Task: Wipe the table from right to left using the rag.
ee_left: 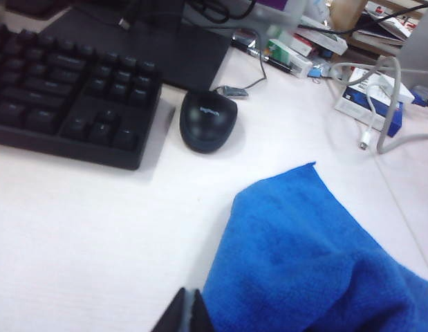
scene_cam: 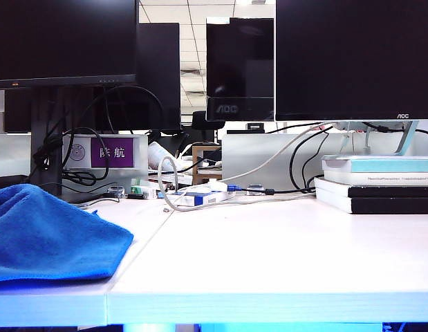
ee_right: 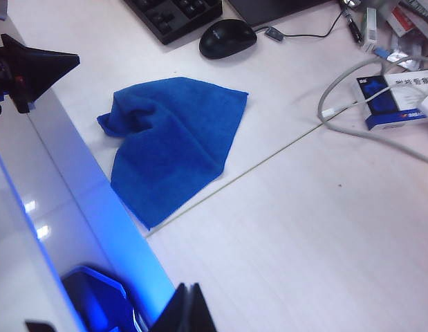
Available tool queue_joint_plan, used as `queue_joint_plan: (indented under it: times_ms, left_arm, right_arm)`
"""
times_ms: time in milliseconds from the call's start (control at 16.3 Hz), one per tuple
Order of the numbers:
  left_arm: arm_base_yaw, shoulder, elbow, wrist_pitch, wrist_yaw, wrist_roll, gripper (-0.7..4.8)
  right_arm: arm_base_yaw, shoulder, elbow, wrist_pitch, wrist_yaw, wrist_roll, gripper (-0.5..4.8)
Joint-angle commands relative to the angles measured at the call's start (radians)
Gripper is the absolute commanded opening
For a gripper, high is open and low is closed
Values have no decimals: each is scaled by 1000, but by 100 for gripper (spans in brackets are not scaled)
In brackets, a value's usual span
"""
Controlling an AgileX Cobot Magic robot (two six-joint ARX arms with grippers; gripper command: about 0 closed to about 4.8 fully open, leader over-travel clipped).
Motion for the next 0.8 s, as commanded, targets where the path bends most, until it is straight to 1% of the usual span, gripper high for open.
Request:
queue_joint_plan:
  times_ms: [61,184,245,306,368,429,490,552,613,674,736,797]
  left_arm:
    - [-2,1,-6,-6,6,19,-5]
    - [-2,1,-5,-8,5,19,-5]
    - [-1,1,-5,-8,5,19,-5]
    - [-1,1,-5,-8,4,19,-5]
    - [-1,0,-5,-8,5,19,-5]
    - [-1,-2,-5,-8,4,19,-5]
    - [-1,-2,-5,-8,4,19,-5]
    - [-1,-2,-5,-8,4,19,-5]
    - [-1,-3,-5,-8,4,19,-5]
    - [0,-2,-5,-8,5,19,-5]
    - [0,-3,-5,-8,4,19,-5]
    - [-1,-3,-5,-8,4,19,-5]
  right_arm:
    - [2,-179,-297,257,38,16,-1]
    - [2,-330,-534,402,59,19,-1]
    - [1,-373,-593,431,77,21,-1]
    - [1,-450,-689,466,124,23,-1]
    - [1,-499,-749,480,148,39,-1]
    - [1,-601,-874,509,186,94,-1]
    - [1,-670,-964,544,215,115,-1]
    - [1,-716,-1021,568,225,118,-1]
    - [1,-798,-1123,610,234,118,-1]
    - [1,-851,-1186,630,266,118,-1]
    - [1,-948,-1295,709,400,116,-1]
    - [1,-1006,-1347,769,450,117,-1]
